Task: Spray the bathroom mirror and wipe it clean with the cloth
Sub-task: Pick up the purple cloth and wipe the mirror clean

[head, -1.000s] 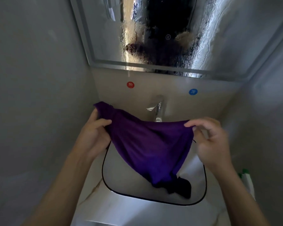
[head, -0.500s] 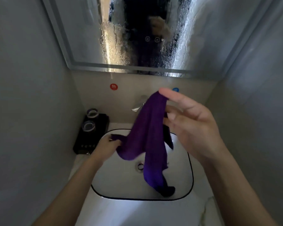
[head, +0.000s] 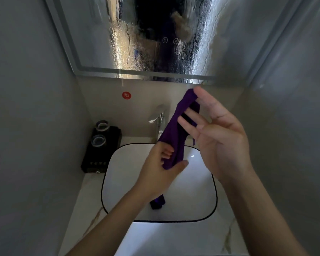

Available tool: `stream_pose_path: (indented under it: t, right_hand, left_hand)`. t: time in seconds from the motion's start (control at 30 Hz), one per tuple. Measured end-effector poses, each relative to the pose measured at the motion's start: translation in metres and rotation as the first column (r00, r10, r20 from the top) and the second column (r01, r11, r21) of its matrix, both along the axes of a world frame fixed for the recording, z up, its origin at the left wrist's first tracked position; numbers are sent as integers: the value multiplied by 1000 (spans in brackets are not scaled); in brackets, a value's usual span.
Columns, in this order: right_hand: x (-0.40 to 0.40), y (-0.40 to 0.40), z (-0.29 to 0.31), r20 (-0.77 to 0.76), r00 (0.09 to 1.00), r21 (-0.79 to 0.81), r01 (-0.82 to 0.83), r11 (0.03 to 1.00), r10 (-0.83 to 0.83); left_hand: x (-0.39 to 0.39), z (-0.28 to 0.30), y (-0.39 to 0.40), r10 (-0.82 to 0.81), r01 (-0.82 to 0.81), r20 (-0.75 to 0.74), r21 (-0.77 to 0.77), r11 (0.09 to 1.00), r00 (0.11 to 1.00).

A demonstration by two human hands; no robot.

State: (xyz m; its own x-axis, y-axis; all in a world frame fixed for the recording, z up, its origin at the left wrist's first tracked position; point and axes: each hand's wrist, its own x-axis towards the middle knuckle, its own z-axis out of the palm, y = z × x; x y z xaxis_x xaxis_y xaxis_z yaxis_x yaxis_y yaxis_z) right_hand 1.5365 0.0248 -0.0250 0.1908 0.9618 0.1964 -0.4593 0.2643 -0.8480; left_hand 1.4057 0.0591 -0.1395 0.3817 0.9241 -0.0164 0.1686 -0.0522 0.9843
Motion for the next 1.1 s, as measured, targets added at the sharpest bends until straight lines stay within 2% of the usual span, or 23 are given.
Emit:
stream_pose_path:
  t: [0.1, 0.27, 0.43, 0.53, 0.6, 0.67, 0.73, 0.83, 0.97, 1.1]
  right_hand:
    - [-3, -3, 5, -53, 999, 10, 16, 1000, -15]
    - [13, -8, 13, -104, 991, 50, 87, 995, -82]
    - [27, -9, -3, 52, 966, 134, 245, 960, -254]
    - [19, -15, -17, 243, 918, 169, 278, 946, -313]
    - [8, -21, -28, 463, 808, 185, 314, 931, -364]
    - [-1, -25, -34, 692, 607, 213, 346, 914, -391]
    - [-4, -24, -35, 828, 421, 236, 336, 912, -370]
    - [-4, -18, -25, 909, 286, 200, 342, 918, -304]
    - [10, 0, -17, 902, 73, 358, 423, 832, -425]
    - [37, 27, -1, 899, -144, 429, 488, 760, -415]
  left_hand:
    - [5, -1, 16, 107, -103, -31, 127, 987, 994]
    - [-3, 19, 34, 72, -75, 24, 134, 988, 997]
    - [-4, 85, 55, 32, -53, 172, 118, 992, 985]
    - [3, 131, 64, -41, 3, 250, 148, 989, 967]
    - [11, 154, 69, -97, 64, 317, 115, 991, 943]
    - [22, 172, 73, -149, 130, 349, 80, 988, 925]
    - [34, 183, 75, -198, 187, 337, 64, 980, 920]
    - [54, 197, 79, -280, 262, 231, 106, 959, 932]
    - [78, 218, 88, -336, 308, 133, 192, 932, 933]
    - [95, 241, 99, -366, 341, 41, 279, 898, 930]
